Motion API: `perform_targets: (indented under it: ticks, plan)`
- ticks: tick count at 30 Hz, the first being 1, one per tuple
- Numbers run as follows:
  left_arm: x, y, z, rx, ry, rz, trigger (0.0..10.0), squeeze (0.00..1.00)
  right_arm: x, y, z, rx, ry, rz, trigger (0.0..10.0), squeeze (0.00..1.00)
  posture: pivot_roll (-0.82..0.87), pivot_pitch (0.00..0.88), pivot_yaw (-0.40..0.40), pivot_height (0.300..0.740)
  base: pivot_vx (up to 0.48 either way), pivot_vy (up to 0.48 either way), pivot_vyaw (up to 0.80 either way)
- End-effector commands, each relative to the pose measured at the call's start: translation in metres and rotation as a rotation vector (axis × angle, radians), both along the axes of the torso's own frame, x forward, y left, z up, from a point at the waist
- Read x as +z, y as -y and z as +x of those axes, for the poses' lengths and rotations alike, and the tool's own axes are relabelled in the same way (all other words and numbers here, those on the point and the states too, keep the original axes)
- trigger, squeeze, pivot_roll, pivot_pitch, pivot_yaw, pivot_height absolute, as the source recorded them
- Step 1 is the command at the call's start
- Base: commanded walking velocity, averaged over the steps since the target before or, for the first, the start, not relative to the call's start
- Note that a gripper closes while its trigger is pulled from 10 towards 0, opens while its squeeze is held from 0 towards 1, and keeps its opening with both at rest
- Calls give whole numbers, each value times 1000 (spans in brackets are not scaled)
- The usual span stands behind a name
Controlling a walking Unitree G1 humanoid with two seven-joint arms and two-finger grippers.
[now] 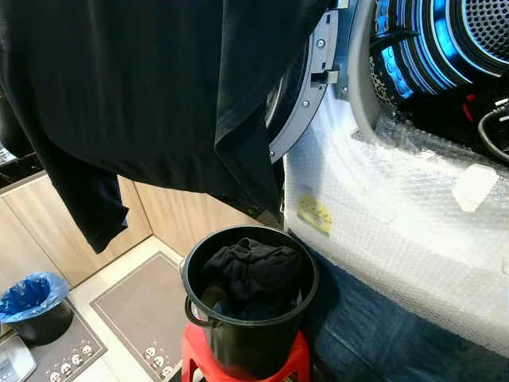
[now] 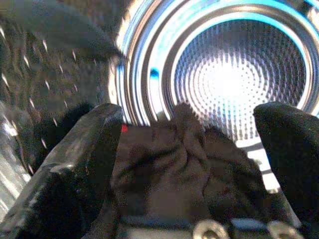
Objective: Clothes washing
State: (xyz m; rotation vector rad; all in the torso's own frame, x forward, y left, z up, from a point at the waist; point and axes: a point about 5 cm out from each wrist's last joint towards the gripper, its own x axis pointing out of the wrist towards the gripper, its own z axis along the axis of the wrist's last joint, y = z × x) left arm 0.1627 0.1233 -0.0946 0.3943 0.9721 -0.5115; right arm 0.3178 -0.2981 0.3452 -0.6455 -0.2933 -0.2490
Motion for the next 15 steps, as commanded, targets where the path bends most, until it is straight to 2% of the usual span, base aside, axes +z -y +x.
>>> perform_targets:
  ticks: [1, 5, 15]
  plan:
    - [-4, -7, -7, -12, -36, 30, 10000, 0, 3, -10, -5, 101, 28, 21, 10000, 0, -225, 0, 77, 740, 0, 0, 0]
    - [-4, -8, -8, -18, -38, 37, 10000, 0, -2, -22, -12, 296, 26, 120, 10000, 0, -214, 0, 73, 740, 0, 0, 0]
    - [-5, -9, -10, -15, -39, 43, 10000, 0, -7, -42, -21, 552, 40, 187, 10000, 0, -207, 0, 67, 740, 0, 0, 0]
